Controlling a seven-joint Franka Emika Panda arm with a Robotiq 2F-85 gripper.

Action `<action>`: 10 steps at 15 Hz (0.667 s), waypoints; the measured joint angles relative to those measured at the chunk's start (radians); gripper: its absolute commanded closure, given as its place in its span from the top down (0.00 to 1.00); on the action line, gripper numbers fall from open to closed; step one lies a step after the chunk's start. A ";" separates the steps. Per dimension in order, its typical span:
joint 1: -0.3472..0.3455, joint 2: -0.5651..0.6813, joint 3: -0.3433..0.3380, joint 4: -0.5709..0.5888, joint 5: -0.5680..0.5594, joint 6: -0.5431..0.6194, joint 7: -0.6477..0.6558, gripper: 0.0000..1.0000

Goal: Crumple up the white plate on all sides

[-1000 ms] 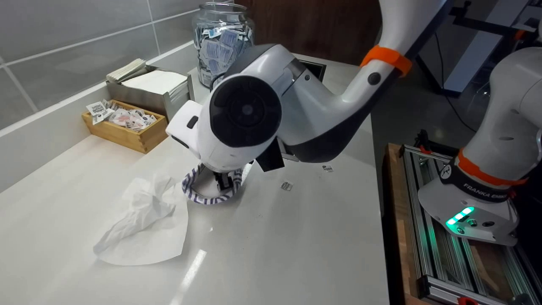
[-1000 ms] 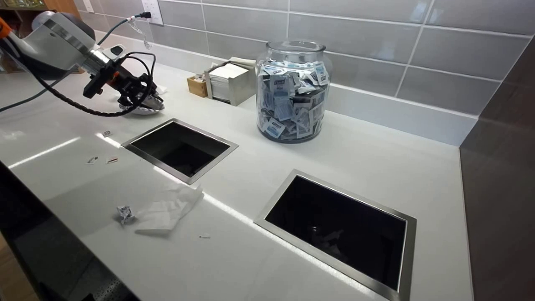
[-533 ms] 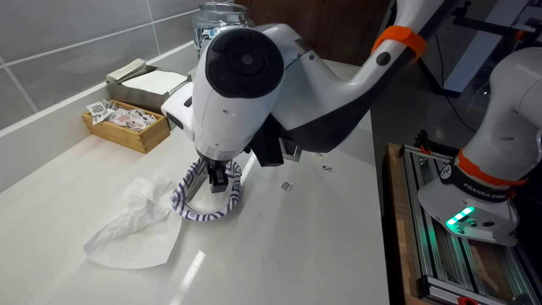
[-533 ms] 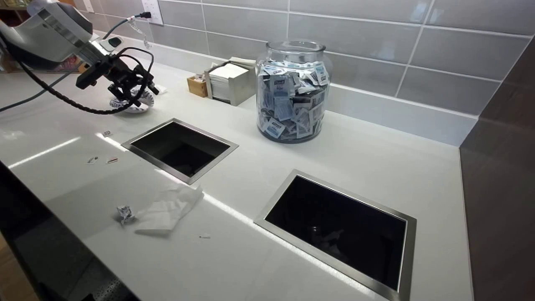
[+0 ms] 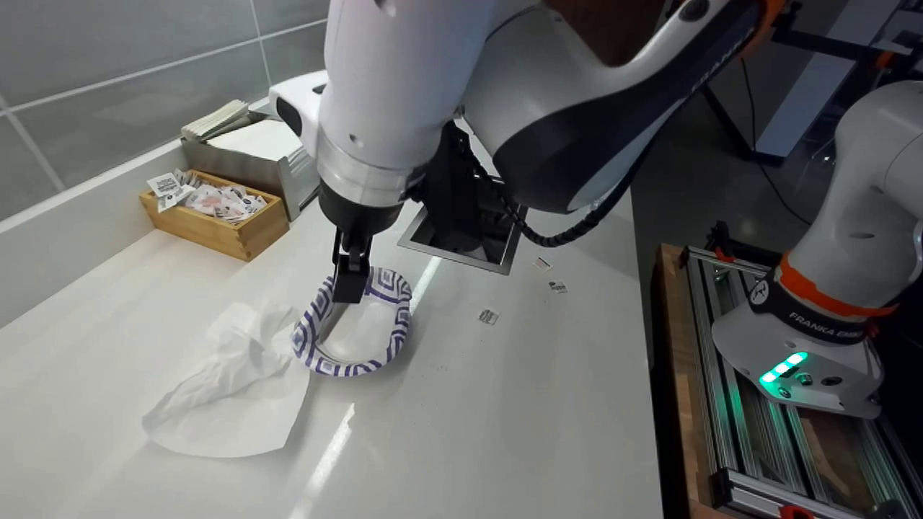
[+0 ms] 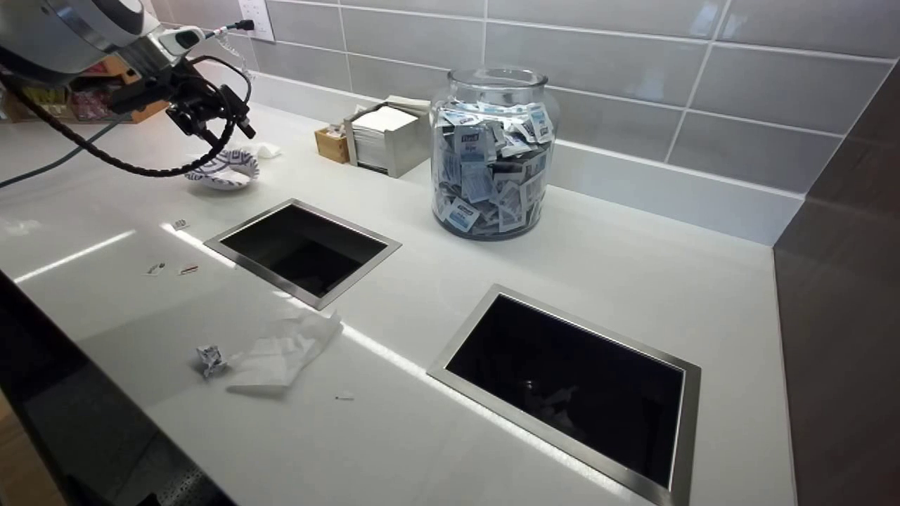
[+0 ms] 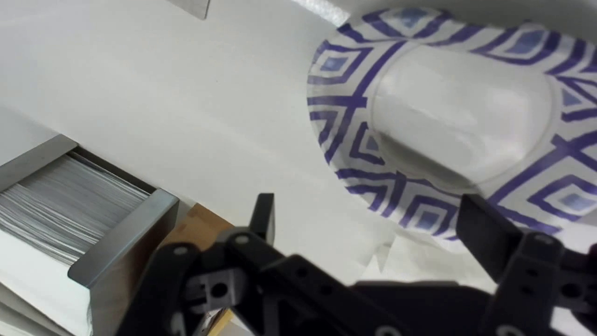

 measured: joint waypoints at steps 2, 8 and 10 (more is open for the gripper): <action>0.000 -0.047 0.000 -0.015 0.129 0.001 -0.068 1.00; 0.005 -0.195 0.000 -0.037 0.406 -0.178 -0.219 1.00; 0.005 -0.235 -0.001 -0.041 0.442 -0.234 -0.232 1.00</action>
